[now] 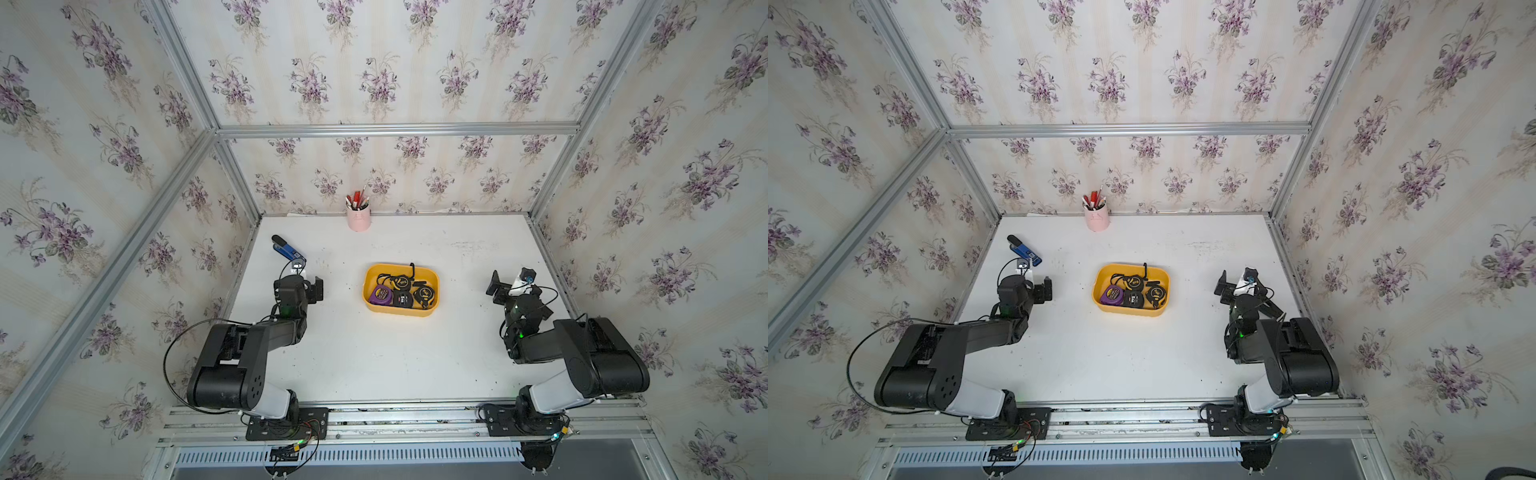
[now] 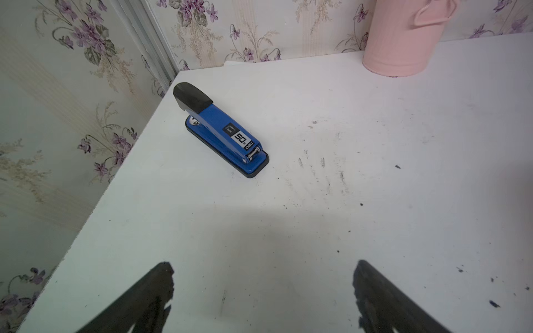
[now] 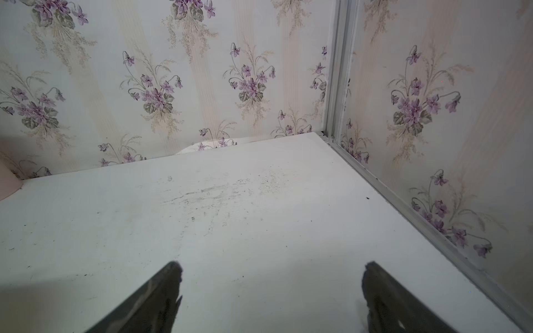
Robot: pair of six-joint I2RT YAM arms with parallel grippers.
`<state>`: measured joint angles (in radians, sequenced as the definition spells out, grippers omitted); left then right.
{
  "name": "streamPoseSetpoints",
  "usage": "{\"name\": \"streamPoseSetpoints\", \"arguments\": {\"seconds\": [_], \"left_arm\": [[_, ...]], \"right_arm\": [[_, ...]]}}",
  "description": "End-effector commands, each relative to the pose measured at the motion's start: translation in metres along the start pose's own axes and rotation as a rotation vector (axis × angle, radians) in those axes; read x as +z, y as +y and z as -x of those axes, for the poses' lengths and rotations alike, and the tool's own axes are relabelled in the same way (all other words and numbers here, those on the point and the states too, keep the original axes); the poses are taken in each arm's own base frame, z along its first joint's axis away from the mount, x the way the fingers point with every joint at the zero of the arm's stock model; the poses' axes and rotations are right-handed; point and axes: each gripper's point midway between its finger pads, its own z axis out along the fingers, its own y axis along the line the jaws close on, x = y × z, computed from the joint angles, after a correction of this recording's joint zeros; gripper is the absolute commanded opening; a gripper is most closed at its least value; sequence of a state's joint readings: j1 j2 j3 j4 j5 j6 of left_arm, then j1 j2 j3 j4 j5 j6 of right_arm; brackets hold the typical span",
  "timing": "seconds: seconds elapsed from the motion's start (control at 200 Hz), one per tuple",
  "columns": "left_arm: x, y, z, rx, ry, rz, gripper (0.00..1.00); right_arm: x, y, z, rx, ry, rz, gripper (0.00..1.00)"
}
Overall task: Take the tape measure out of the storage box
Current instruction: Pick up the tape measure from the storage box.
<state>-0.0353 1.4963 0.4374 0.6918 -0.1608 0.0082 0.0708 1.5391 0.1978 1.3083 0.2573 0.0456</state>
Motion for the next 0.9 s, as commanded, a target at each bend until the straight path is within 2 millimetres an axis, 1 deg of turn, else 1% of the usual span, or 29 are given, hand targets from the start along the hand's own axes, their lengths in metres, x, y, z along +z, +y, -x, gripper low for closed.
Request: {"name": "streamPoseSetpoints", "arguments": {"seconds": [0.0, 0.644, 0.744, 0.789, 0.824, 0.894], "left_arm": [[0.0, 0.0, 0.005, -0.011, -0.021, -0.002, 1.0], [0.0, -0.001, 0.006, -0.008, -0.019, -0.005, 1.0], [-0.001, -0.001, 0.007, -0.009, -0.024, -0.005, 1.0], [-0.001, 0.0, 0.006, -0.008, -0.026, -0.004, 1.0], [-0.002, 0.001, 0.008, -0.01, -0.027, 0.0, 1.0], [-0.005, 0.006, 0.017, -0.015, -0.009, 0.027, 1.0]], "right_arm": [[0.001, 0.0, 0.007, 0.008, -0.026, 0.0, 1.0], [0.001, 0.0, 0.005, 0.007, -0.021, 0.0, 1.0], [0.0, 0.0, 0.007, 0.008, -0.027, -0.001, 1.0], [0.0, -0.003, 0.012, 0.013, -0.04, -0.029, 1.0], [0.001, -0.002, 0.007, 0.006, -0.002, -0.031, 1.0], [0.0, 0.004, 0.012, -0.019, -0.02, -0.018, 1.0]]}}
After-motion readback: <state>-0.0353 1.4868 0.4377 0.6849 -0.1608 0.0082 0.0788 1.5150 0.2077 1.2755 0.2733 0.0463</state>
